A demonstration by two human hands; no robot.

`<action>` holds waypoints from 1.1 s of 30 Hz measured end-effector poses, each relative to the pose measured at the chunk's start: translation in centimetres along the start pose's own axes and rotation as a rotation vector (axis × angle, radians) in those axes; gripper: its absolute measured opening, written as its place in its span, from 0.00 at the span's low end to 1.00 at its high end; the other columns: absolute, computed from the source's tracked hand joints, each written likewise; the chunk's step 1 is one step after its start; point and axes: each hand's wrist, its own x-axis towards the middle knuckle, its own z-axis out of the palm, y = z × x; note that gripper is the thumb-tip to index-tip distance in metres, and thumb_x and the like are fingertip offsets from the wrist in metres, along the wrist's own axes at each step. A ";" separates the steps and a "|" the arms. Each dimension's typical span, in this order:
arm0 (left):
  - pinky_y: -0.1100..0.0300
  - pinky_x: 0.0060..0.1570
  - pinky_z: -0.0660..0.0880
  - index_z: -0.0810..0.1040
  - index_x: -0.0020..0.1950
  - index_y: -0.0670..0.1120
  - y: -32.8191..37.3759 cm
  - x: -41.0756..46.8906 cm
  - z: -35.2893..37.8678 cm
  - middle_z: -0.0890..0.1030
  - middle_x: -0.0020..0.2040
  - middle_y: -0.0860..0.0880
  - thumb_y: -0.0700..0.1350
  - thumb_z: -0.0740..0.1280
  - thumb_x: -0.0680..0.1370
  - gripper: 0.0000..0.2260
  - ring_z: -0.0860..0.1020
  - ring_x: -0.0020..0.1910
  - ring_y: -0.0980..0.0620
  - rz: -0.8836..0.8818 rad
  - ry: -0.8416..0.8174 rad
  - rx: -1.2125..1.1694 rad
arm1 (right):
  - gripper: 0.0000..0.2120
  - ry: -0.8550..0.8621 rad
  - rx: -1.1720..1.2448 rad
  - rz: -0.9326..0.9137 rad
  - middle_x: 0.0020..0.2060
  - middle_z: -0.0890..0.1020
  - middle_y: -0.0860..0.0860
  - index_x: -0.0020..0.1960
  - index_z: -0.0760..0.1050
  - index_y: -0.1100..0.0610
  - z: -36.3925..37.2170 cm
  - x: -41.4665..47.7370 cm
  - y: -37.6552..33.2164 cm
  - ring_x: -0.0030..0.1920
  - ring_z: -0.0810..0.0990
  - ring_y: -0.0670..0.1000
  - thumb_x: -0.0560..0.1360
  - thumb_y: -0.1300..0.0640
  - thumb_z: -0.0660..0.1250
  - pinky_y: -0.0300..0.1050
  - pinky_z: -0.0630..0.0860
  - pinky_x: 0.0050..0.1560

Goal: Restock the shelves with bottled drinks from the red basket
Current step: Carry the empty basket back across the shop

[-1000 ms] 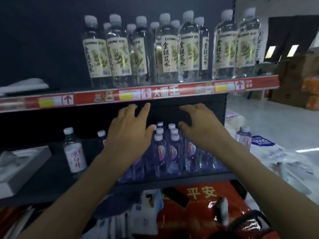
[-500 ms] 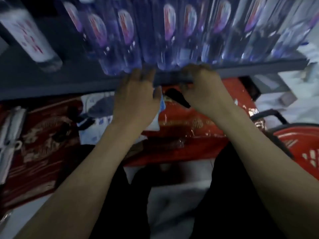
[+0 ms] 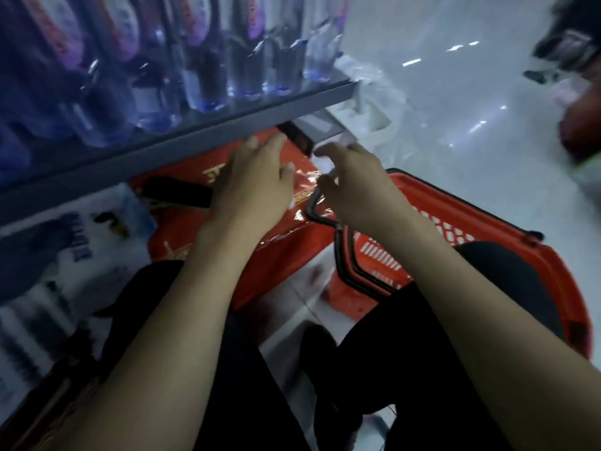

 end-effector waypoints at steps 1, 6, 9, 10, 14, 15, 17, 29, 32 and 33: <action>0.45 0.64 0.70 0.71 0.70 0.50 1.3 0.1 0.7 0.74 0.64 0.41 0.49 0.61 0.80 0.17 0.71 0.66 0.39 0.028 -0.032 -0.009 | 0.22 0.006 -0.017 0.063 0.61 0.76 0.62 0.69 0.73 0.57 -1.2 -1.2 2.1 0.60 0.77 0.62 0.75 0.56 0.62 0.48 0.72 0.59; 0.44 0.61 0.74 0.71 0.71 0.50 9.2 -0.1 3.2 0.76 0.63 0.40 0.50 0.62 0.80 0.20 0.77 0.59 0.37 0.205 -0.023 0.054 | 0.21 0.084 -0.023 0.213 0.63 0.74 0.60 0.72 0.70 0.54 -6.8 -7.0 11.1 0.62 0.75 0.61 0.79 0.57 0.62 0.50 0.71 0.61; 0.45 0.61 0.72 0.71 0.72 0.48 14.2 -0.9 4.8 0.75 0.64 0.38 0.49 0.63 0.80 0.20 0.72 0.64 0.36 0.275 -0.023 0.118 | 0.21 0.136 0.021 0.246 0.65 0.73 0.58 0.73 0.68 0.53 -9.5 -9.8 15.4 0.62 0.76 0.59 0.80 0.56 0.62 0.50 0.72 0.59; 0.45 0.60 0.72 0.71 0.72 0.48 15.7 -1.0 5.5 0.75 0.64 0.39 0.49 0.63 0.80 0.20 0.73 0.64 0.37 0.290 -0.029 0.129 | 0.21 0.161 0.035 0.261 0.66 0.72 0.57 0.73 0.67 0.53 -10.2 -10.6 17.0 0.61 0.76 0.58 0.81 0.55 0.62 0.48 0.72 0.57; 0.41 0.60 0.73 0.71 0.72 0.48 20.1 -0.6 9.5 0.75 0.63 0.37 0.49 0.63 0.80 0.21 0.73 0.62 0.34 0.375 -0.103 0.168 | 0.20 0.235 0.080 0.383 0.67 0.72 0.56 0.74 0.67 0.51 -12.3 -13.5 23.0 0.58 0.78 0.56 0.82 0.54 0.60 0.45 0.71 0.48; 0.41 0.60 0.73 0.71 0.73 0.48 21.0 -0.4 10.5 0.75 0.63 0.37 0.50 0.63 0.80 0.21 0.73 0.62 0.34 0.389 -0.122 0.173 | 0.20 0.237 0.086 0.422 0.67 0.72 0.56 0.73 0.67 0.51 -12.5 -14.2 24.4 0.57 0.78 0.56 0.82 0.54 0.60 0.45 0.72 0.47; 0.42 0.59 0.74 0.70 0.73 0.49 22.4 0.2 12.4 0.75 0.63 0.38 0.51 0.63 0.80 0.21 0.73 0.62 0.35 0.400 -0.141 0.200 | 0.19 0.250 0.096 0.493 0.67 0.73 0.56 0.73 0.68 0.51 -12.6 -15.4 26.9 0.57 0.78 0.56 0.82 0.54 0.60 0.44 0.72 0.47; 0.43 0.71 0.64 0.52 0.80 0.48 11.1 3.4 22.0 0.65 0.74 0.33 0.54 0.64 0.79 0.34 0.66 0.71 0.33 -0.133 -0.480 0.330 | 0.26 0.034 0.261 1.174 0.68 0.66 0.66 0.75 0.61 0.57 -3.4 -18.3 39.0 0.62 0.73 0.70 0.79 0.54 0.62 0.61 0.70 0.65; 0.38 0.69 0.64 0.59 0.76 0.46 10.1 4.2 23.0 0.64 0.73 0.31 0.51 0.66 0.78 0.30 0.64 0.71 0.29 -0.180 -0.391 0.413 | 0.29 0.055 0.228 1.212 0.68 0.63 0.65 0.76 0.56 0.52 -1.0 -17.4 40.1 0.62 0.72 0.72 0.78 0.54 0.61 0.64 0.69 0.66; 0.35 0.69 0.63 0.60 0.76 0.48 9.2 4.7 23.2 0.61 0.73 0.30 0.52 0.67 0.78 0.29 0.62 0.71 0.28 -0.219 -0.386 0.457 | 0.28 0.097 0.227 1.198 0.68 0.64 0.65 0.76 0.57 0.50 -0.4 -17.0 40.5 0.61 0.73 0.72 0.78 0.55 0.61 0.64 0.69 0.65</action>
